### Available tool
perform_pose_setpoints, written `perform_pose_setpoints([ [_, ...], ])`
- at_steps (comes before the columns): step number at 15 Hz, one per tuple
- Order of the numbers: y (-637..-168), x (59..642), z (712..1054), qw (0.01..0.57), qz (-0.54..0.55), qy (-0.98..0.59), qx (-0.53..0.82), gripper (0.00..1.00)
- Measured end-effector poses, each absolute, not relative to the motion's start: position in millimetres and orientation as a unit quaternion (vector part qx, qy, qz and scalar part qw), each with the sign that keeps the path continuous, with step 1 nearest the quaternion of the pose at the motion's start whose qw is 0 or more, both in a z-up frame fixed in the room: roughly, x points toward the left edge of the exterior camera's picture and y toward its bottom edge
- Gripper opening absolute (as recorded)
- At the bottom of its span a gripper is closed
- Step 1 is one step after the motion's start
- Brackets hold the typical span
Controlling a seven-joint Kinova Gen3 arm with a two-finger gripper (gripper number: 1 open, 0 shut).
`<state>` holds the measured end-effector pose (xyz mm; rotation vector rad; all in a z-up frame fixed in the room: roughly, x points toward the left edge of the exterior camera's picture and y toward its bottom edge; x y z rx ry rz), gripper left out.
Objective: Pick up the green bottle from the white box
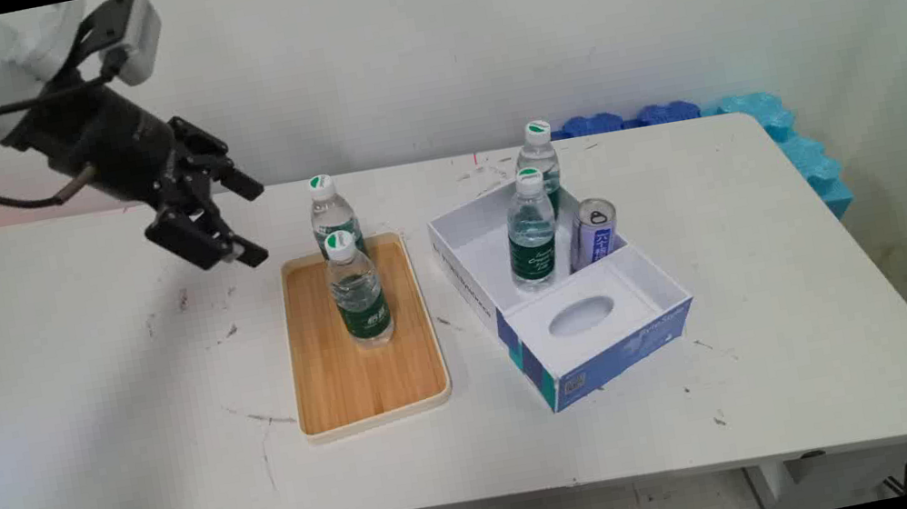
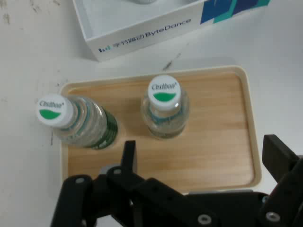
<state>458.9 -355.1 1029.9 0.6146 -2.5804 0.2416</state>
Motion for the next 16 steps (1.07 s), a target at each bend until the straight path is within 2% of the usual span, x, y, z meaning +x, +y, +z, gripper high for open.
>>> perform_pose_setpoints([
  [8,-386.9,395.6,1019.3,0.255,0.098,-0.925,0.265,1.00],
  [16,-431.1,321.1,962.2,0.280,0.110,-0.904,0.304,1.00],
])
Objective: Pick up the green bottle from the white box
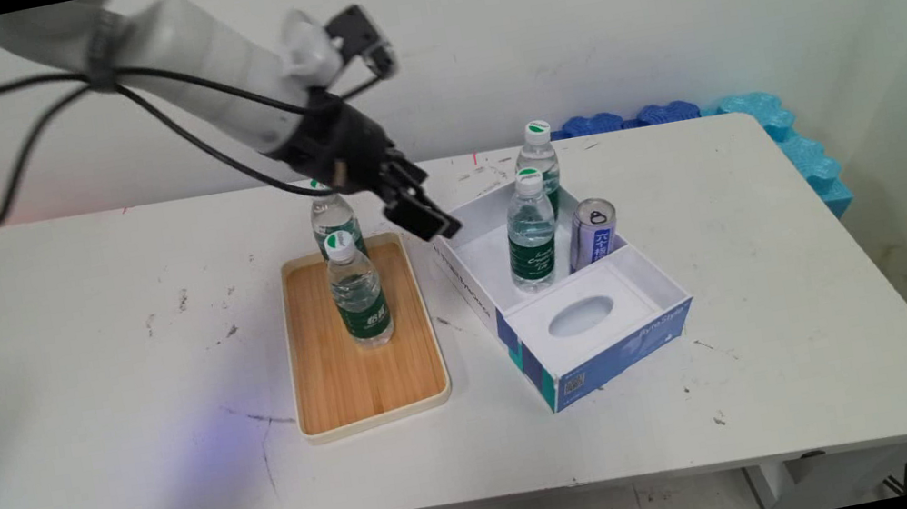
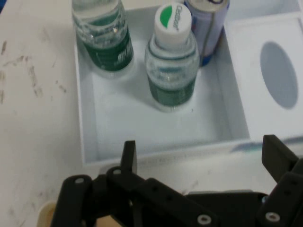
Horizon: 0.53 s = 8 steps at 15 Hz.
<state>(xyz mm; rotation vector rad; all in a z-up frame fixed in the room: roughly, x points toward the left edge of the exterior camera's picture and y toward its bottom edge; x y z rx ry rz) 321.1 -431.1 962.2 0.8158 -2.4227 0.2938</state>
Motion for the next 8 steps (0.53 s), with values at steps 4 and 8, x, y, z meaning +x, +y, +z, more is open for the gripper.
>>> perform_pose_setpoints([
  [4,-444.2,296.8,934.5,0.288,0.115,-0.898,0.312,1.00],
  [8,-456.8,273.0,907.1,0.294,0.121,-0.894,0.317,1.00],
])
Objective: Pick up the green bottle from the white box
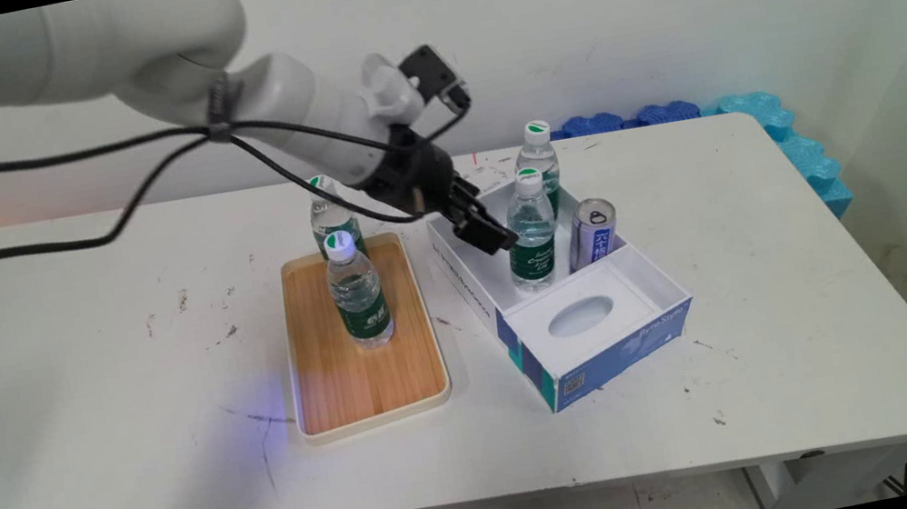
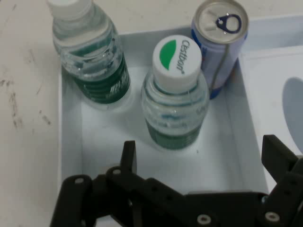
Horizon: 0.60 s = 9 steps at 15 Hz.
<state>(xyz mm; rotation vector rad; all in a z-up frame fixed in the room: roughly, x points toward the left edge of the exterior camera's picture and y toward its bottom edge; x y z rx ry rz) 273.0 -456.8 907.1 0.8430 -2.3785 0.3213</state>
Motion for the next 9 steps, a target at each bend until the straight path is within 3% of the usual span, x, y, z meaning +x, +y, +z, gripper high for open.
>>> perform_pose_setpoints([
  [9,-477.1,241.7,867.5,0.302,0.135,-0.889,0.318,1.00],
])
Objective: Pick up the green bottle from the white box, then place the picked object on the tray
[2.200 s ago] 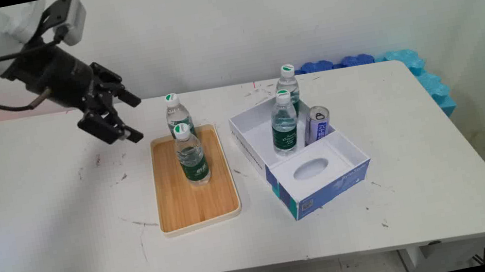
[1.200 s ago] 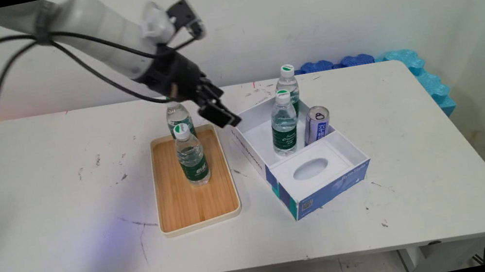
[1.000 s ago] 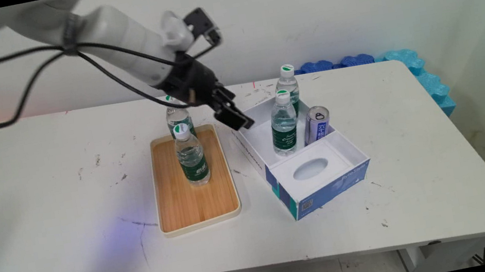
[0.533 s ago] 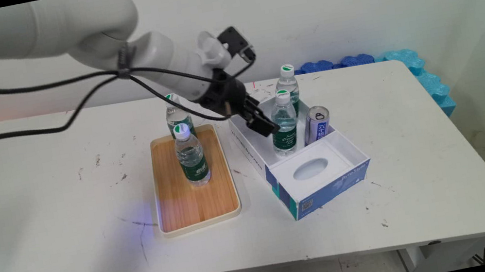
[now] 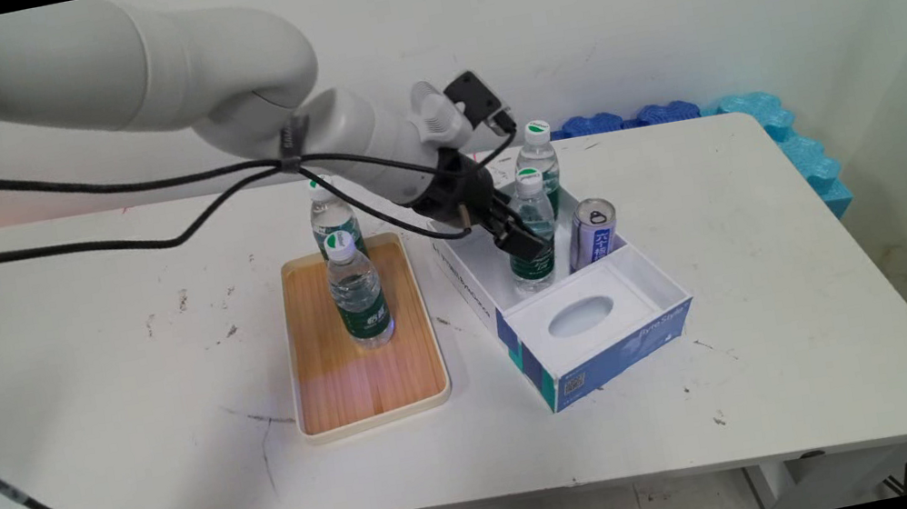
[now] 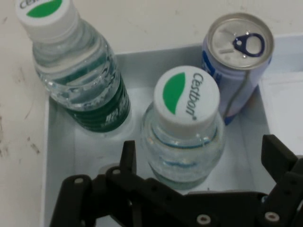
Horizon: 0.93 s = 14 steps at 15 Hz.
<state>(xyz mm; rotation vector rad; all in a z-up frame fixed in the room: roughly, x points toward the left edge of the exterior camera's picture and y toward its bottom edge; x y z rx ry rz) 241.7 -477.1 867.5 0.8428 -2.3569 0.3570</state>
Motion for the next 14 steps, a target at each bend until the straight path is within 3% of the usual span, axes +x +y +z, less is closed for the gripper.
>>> perform_pose_setpoints([
  [6,-487.4,230.5,854.0,0.307,0.145,-0.886,0.317,1.00],
  [7,-488.8,228.4,852.2,0.307,0.147,-0.885,0.316,0.00],
  [14,-490.3,226.0,852.5,0.312,0.157,-0.883,0.314,0.00],
])
